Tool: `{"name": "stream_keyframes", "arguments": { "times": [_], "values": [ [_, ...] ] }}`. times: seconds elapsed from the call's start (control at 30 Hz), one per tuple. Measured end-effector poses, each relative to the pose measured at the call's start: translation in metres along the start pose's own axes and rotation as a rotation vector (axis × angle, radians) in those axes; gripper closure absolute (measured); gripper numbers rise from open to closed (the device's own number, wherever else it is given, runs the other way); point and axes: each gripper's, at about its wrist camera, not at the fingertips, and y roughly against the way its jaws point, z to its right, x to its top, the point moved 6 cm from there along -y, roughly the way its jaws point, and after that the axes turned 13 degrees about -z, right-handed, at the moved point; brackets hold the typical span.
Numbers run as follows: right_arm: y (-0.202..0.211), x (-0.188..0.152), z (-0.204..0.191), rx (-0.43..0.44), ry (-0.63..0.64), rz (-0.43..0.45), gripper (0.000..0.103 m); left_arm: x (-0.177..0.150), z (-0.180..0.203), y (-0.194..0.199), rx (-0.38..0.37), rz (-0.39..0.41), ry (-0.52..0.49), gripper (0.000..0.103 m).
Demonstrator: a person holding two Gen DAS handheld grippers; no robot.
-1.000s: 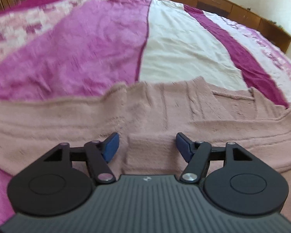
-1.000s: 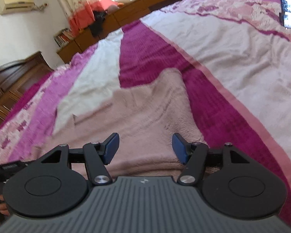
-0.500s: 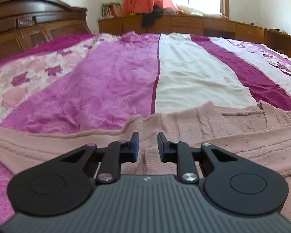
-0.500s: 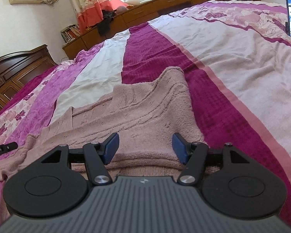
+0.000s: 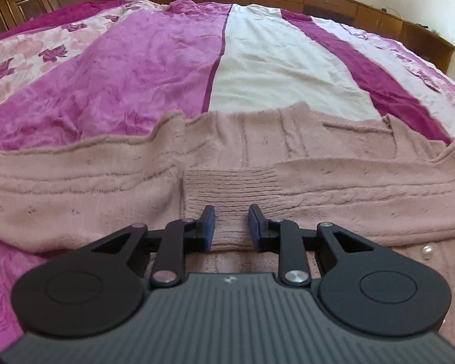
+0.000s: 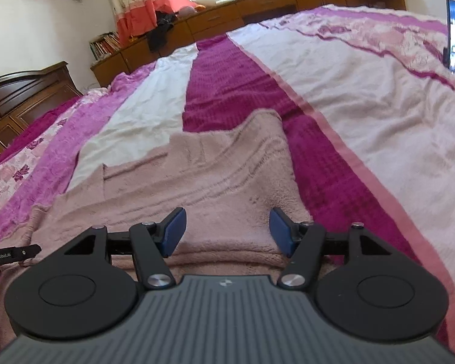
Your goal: Fold small clothes
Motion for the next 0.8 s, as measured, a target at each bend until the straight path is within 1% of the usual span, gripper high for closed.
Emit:
{"name": "stream_keyframes", "arguments": {
  "times": [0.1, 0.2, 0.4, 0.57, 0.8],
  "values": [
    [-0.004, -0.003, -0.002, -0.018, 0.029, 0.012, 0.035, 0.000, -0.001, 0.000, 0.005, 0.002, 0.004, 0.077],
    [-0.004, -0.003, -0.003, -0.023, 0.029, 0.014, 0.034, 0.001, -0.002, 0.004, 0.008, 0.000, 0.009, 0.076],
    [0.012, 0.002, -0.009, 0.009, -0.006, 0.016, 0.034, 0.000, -0.001, 0.022, 0.022, -0.006, 0.008, 0.073],
    [0.032, 0.000, -0.025, 0.036, 0.014, 0.025, 0.034, -0.002, -0.003, 0.044, 0.040, -0.001, -0.003, 0.072],
    [0.058, -0.005, -0.049, 0.086, 0.035, 0.027, 0.034, -0.008, -0.020, 0.071, 0.061, -0.001, 0.025, 0.071]
  ]
}}
